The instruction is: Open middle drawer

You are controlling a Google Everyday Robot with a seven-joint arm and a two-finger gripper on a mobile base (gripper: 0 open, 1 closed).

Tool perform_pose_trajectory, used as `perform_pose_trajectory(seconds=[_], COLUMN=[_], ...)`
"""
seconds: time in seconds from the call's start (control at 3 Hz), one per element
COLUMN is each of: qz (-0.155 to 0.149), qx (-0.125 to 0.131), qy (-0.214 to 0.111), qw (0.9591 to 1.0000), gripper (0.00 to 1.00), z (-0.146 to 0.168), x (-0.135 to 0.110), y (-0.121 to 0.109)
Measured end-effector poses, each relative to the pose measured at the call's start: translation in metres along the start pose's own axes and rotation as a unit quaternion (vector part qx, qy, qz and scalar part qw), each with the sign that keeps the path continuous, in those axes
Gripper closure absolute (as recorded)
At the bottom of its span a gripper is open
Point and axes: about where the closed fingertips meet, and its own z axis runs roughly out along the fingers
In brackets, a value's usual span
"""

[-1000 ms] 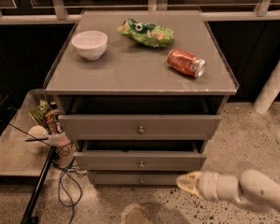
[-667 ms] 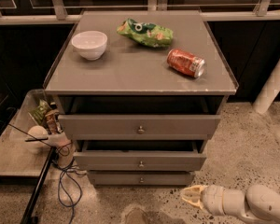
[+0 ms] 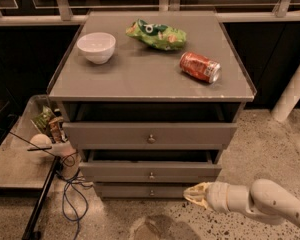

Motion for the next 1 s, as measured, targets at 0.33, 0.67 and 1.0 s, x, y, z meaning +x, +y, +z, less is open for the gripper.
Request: perform_pose_trajectory(seconds=[0.33, 0.67, 1.0], qz=[-0.04, -0.044, -0.042], qx=[0.001, -0.003, -0.002], qy=[0.004, 0.003, -0.004], qw=[0.9992, 0.999, 0.9991], gripper=[0.12, 0.0, 0.0], z=[0.0237, 0.0291, 0.0277], x=[-0.0279, -0.0322, -0.0342], y=[-0.039, -0.0408, -0.0363])
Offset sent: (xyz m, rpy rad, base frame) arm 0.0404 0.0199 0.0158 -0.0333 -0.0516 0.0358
